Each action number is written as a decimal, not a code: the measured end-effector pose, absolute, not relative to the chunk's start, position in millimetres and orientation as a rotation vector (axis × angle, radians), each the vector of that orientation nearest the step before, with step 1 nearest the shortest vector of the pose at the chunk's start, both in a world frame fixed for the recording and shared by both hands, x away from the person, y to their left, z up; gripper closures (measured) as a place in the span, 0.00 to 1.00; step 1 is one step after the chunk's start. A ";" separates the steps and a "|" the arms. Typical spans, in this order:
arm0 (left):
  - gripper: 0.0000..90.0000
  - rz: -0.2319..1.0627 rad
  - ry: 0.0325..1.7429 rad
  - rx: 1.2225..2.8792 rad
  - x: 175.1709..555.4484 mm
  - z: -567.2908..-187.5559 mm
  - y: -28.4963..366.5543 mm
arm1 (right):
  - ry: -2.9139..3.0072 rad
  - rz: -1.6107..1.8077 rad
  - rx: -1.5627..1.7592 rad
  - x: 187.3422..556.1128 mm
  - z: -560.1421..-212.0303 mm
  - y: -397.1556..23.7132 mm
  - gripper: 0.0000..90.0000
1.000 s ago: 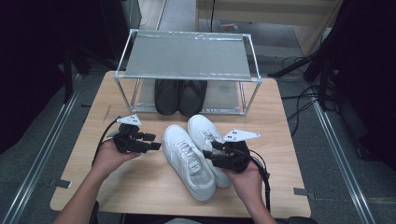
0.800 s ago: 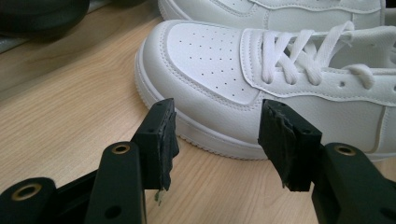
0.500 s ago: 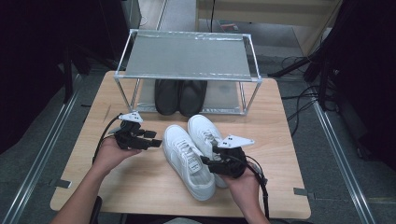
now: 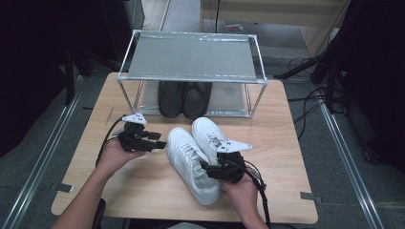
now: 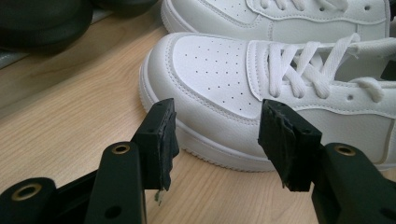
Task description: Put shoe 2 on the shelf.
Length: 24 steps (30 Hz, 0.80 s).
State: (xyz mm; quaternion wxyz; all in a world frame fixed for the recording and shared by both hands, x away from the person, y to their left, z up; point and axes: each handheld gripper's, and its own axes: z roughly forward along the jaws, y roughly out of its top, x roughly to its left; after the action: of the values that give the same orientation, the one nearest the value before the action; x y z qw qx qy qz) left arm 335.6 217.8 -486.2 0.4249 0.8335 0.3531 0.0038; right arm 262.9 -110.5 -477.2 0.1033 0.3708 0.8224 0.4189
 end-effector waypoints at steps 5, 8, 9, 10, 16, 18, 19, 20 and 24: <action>0.52 0.012 0.882 2.091 335.9 -486.4 217.8 | 2.420 1.233 1.105 263.1 -478.6 -109.4 0.47; 0.52 0.015 0.882 2.087 335.6 -486.2 217.5 | 2.414 1.202 1.086 262.3 -480.4 -107.7 0.51; 0.52 0.016 0.882 2.087 335.6 -486.2 217.6 | 2.409 1.191 1.088 261.8 -480.7 -107.0 0.52; 0.52 0.016 0.884 2.086 335.7 -486.3 217.5 | 2.408 1.177 1.083 261.8 -481.1 -106.6 0.53; 0.52 0.025 0.884 2.079 335.5 -485.5 217.7 | 2.395 1.153 1.077 261.9 -481.7 -104.6 0.62; 0.52 0.031 0.886 2.080 335.5 -485.1 218.1 | 2.392 1.154 1.073 261.9 -481.3 -105.6 0.68; 0.52 0.030 0.885 2.081 335.6 -485.2 218.4 | 2.392 1.156 1.070 261.9 -481.2 -106.0 0.71; 0.52 0.028 0.884 2.080 335.7 -485.4 218.7 | 2.391 1.156 1.066 261.7 -480.9 -106.2 0.74; 0.51 0.024 0.882 2.079 335.8 -485.7 219.3 | 2.396 1.143 1.055 261.0 -479.4 -106.1 0.80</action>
State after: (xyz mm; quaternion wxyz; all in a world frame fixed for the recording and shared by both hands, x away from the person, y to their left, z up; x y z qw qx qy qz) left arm 335.8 219.3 -485.7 0.4272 0.8323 0.3531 0.0096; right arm 261.0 -106.1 -479.4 0.1419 0.3655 0.8303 0.3960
